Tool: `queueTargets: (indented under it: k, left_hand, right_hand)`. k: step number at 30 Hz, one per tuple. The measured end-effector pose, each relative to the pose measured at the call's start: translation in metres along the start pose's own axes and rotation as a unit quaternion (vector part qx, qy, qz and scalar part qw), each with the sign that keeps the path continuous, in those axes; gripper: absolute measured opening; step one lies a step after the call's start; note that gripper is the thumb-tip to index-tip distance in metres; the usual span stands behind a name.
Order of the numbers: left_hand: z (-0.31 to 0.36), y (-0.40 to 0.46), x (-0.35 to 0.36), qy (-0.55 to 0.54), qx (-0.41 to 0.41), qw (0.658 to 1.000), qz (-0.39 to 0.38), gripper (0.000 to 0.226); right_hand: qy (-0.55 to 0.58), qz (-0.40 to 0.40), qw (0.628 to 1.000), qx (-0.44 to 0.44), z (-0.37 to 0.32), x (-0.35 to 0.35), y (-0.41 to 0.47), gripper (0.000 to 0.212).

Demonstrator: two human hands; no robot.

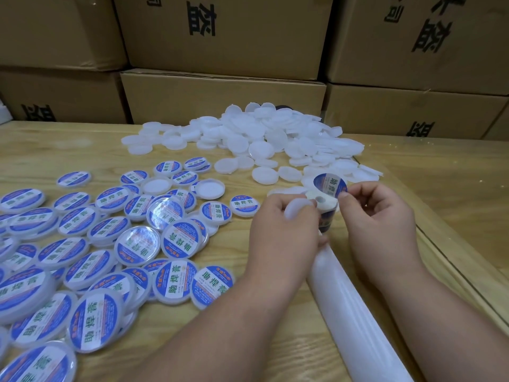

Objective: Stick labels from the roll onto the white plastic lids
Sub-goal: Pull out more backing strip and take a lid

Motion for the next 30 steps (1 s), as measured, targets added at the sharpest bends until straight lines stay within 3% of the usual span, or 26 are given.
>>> queueTargets:
  k: [5,9,12,15,23,30]
  left_hand:
    - [-0.004,0.022,-0.028,-0.024,0.012,0.998,0.06,0.018]
    - [0.009,0.035,-0.048,-0.105,0.025,0.99,0.095,0.02]
    - [0.01,0.036,-0.046,-0.154,0.03,0.985,0.066,0.026]
    - [0.009,0.036,-0.039,-0.133,0.051,0.989,0.028,0.032]
    - [0.009,0.032,-0.025,-0.141,0.043,0.987,-0.07,0.036]
    - [0.005,0.032,-0.022,-0.108,0.052,0.987,-0.106,0.04]
  right_hand:
    - [0.02,-0.015,0.999,0.044,0.0,0.0,-0.002,0.019]
    - [0.094,-0.098,0.981,0.138,0.002,0.012,-0.006,0.025]
    - [0.182,-0.175,0.939,0.232,0.006,0.023,-0.013,0.024]
    - [0.195,-0.234,0.913,0.272,0.006,0.03,-0.02,0.017]
    - [0.164,-0.27,0.904,0.289,0.007,0.033,-0.023,0.033]
    - [0.157,-0.277,0.903,0.289,0.005,0.034,-0.027,0.037]
Point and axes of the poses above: each hand's wrist, its own y-axis towards the middle knuckle, its own x-axis out of the palm, z = x × y, the point moved 5 cm from there along y, towards the middle knuckle, and after that the axes turned 3 degrees about z, right-handed, at the moved point
